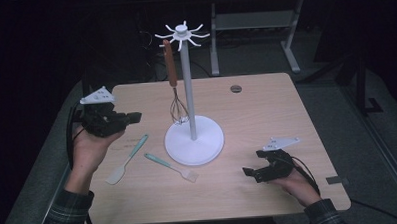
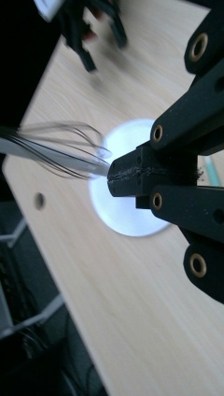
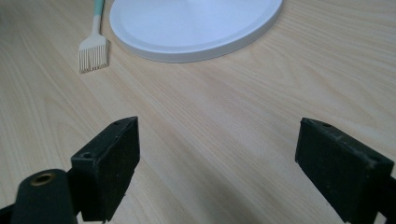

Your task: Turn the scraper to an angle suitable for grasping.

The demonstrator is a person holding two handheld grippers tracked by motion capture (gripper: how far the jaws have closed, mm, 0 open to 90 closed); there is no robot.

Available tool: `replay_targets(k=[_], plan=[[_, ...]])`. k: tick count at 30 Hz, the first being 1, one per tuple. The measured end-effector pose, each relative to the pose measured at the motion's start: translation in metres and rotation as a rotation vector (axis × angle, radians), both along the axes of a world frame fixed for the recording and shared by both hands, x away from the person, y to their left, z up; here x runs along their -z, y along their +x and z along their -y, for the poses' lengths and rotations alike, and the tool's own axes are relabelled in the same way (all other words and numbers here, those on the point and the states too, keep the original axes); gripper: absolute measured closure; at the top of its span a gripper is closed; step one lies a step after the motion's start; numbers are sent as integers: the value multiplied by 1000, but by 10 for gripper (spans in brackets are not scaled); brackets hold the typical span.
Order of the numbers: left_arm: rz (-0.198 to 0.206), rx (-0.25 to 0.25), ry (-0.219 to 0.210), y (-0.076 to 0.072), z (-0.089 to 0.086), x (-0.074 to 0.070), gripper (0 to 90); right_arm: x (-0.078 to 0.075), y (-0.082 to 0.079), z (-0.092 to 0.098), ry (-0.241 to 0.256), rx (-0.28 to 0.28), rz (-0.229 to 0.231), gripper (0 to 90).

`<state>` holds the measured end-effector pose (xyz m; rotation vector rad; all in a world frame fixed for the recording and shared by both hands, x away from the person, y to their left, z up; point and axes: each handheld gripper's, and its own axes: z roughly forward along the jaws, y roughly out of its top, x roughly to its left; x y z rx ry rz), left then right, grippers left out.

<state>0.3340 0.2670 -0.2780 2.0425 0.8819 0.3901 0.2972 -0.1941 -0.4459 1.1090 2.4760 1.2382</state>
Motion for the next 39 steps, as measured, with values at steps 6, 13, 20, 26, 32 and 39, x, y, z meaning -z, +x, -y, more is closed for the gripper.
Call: replay_targets(k=[6, 13, 20, 26, 32, 39], plan=[[-41, -36, -5, 10, -9, 39, 899, 0, 0, 0, -1, 3, -7, 140], [-89, -97, -4, 28, -29, 82, 900, 0, 0, 0, 4, 6, -6, 140], [-88, -132, 44, 41, -42, 116, 900, 1, 1, 1, -2, 3, -3, 141], [-131, -189, 73, 53, -48, 148, 899, 4, 1, -1, -15, -3, -7, 155], [-160, -227, 97, 60, -56, 164, 899, 5, 2, -1, -21, 2, -5, 153], [-196, -226, 122, 64, -58, 175, 899, 7, 2, -1, -26, 0, -6, 151]])
